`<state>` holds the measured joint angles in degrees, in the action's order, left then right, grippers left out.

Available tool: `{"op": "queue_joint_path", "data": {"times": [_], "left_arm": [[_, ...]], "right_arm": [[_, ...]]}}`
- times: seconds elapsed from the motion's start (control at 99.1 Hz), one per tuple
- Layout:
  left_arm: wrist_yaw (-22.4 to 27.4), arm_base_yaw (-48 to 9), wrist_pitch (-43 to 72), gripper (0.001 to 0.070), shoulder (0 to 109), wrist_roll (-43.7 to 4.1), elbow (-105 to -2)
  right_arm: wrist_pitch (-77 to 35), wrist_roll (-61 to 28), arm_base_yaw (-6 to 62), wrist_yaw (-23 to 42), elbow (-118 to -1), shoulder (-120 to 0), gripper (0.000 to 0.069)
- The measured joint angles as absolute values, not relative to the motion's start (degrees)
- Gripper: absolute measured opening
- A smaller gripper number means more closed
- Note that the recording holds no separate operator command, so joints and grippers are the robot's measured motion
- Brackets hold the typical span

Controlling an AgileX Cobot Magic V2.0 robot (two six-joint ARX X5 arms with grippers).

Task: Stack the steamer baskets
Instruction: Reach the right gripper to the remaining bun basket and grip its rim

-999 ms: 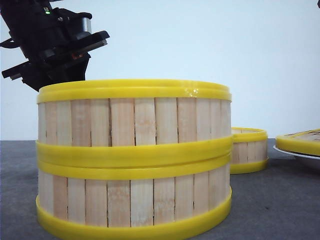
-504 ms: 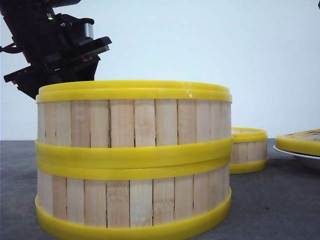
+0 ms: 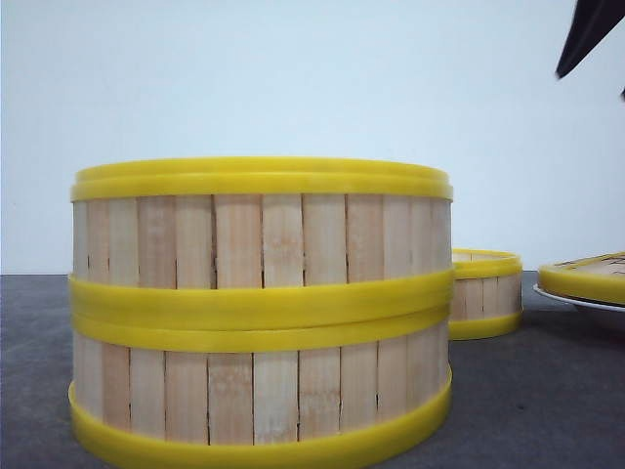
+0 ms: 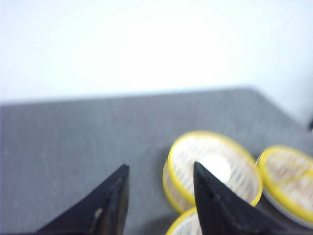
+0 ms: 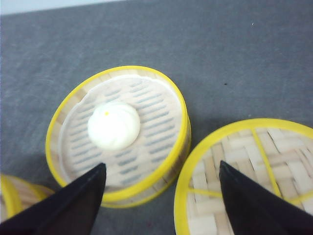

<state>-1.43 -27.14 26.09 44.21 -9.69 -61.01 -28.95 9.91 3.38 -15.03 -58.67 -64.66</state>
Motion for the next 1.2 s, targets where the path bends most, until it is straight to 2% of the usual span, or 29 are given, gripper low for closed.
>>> {"op": "queue_joint_path", "data": {"times": [0.131,0.232,0.404,0.565,0.777,0.979,1.11,1.201], "left_arm": [[-1.43,-27.14,28.21,0.0239,37.56,-7.97,-60.31],[-1.43,-27.14,28.51,0.0239,32.34,-7.01,-55.92],[-0.38,-27.14,32.56,0.0239,23.73,-7.9,-44.99],[0.97,-27.18,36.58,0.0239,18.02,-9.23,-44.25],[1.43,-27.18,40.56,0.0239,15.16,-10.04,-44.62],[1.43,-27.16,42.22,0.0239,14.24,-10.76,-44.62],[1.45,-27.18,42.19,0.0239,14.22,-10.76,-44.62],[1.45,-27.18,42.19,0.0239,14.24,-10.76,-44.62]], "right_arm": [[-28.88,9.89,3.92,-15.0,-63.57,-73.23,0.045],[-28.91,9.85,4.71,-14.72,-66.74,-79.55,0.045],[-28.88,9.15,6.22,-11.35,-70.81,-88.66,0.045],[-27.7,8.36,7.16,-8.8,-73.67,-95.04,0.0441],[-26.06,8.34,7.88,-8.1,-75.9,-101.54,0.0343],[-24.21,8.86,7.97,-7.29,-76.03,-105.14,0.0314],[-23.62,9.41,8.21,-7.25,-76.03,-106.63,0.0228],[-23.31,9.72,8.29,-7.27,-76.03,-107.48,0.0199]]}}
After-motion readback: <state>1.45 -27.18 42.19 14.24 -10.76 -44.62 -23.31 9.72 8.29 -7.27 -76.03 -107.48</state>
